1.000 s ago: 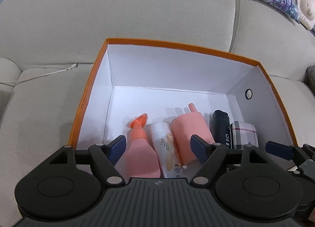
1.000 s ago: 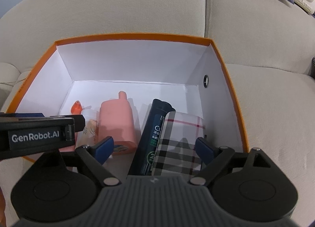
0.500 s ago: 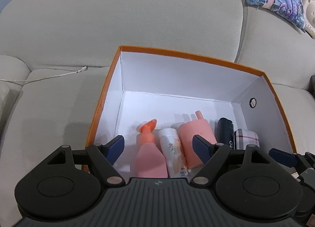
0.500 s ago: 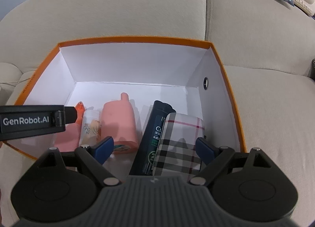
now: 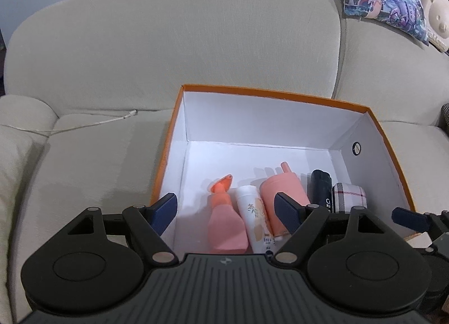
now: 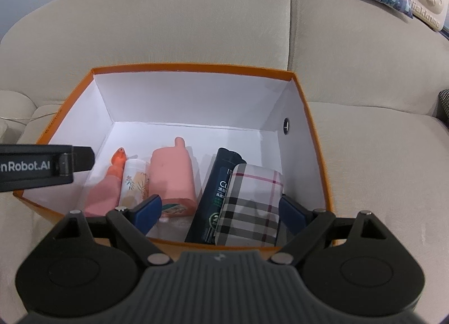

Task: Organize rigid objects
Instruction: 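Withdraw both tools from the box toward the remaining items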

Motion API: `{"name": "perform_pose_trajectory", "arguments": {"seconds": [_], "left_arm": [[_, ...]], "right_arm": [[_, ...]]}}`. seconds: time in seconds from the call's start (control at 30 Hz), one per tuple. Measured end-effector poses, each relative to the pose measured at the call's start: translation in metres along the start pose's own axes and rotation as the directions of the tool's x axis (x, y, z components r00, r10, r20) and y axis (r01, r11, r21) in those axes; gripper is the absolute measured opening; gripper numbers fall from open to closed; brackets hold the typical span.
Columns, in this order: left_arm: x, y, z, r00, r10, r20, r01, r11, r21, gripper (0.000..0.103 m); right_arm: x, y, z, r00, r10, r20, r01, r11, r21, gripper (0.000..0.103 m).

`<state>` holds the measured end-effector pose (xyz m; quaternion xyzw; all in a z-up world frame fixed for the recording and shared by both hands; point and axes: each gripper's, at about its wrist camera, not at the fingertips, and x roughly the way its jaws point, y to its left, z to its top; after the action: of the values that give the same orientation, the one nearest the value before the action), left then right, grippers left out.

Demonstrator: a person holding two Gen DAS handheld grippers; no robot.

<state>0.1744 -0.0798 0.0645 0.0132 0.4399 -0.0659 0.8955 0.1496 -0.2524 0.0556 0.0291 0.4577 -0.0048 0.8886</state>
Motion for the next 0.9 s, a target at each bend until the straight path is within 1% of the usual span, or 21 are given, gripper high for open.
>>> {"name": "perform_pose_trajectory", "arguments": {"seconds": [0.3, 0.5, 0.63, 0.73, 0.9], "left_arm": [[-0.026, 0.004, -0.011, 1.000, 0.005, 0.021, -0.006, 1.000, 0.017, 0.092], [-0.056, 0.005, -0.019, 0.998, 0.008, 0.066, -0.009, 1.000, 0.023, 0.092], [-0.074, 0.000, -0.025, 0.996, 0.013, 0.094, -0.018, 0.999, 0.045, 0.092], [-0.084, 0.000, -0.036, 0.994, 0.021, 0.104, -0.026, 0.999, 0.048, 0.092], [-0.098, 0.001, -0.059, 0.996, 0.019, 0.090, -0.024, 0.999, 0.047, 0.092]], "right_arm": [[-0.029, -0.002, -0.011, 0.999, 0.007, 0.037, -0.006, 1.000, -0.014, 0.091], [-0.052, -0.006, -0.021, 0.998, 0.017, 0.067, -0.016, 1.000, -0.010, 0.091], [-0.064, -0.008, -0.032, 0.997, 0.014, 0.074, -0.014, 1.000, -0.012, 0.092], [-0.073, -0.008, -0.045, 0.997, 0.017, 0.069, -0.016, 1.000, -0.014, 0.092], [-0.085, -0.005, -0.063, 0.997, 0.036, 0.061, -0.035, 0.999, -0.022, 0.093]]}}
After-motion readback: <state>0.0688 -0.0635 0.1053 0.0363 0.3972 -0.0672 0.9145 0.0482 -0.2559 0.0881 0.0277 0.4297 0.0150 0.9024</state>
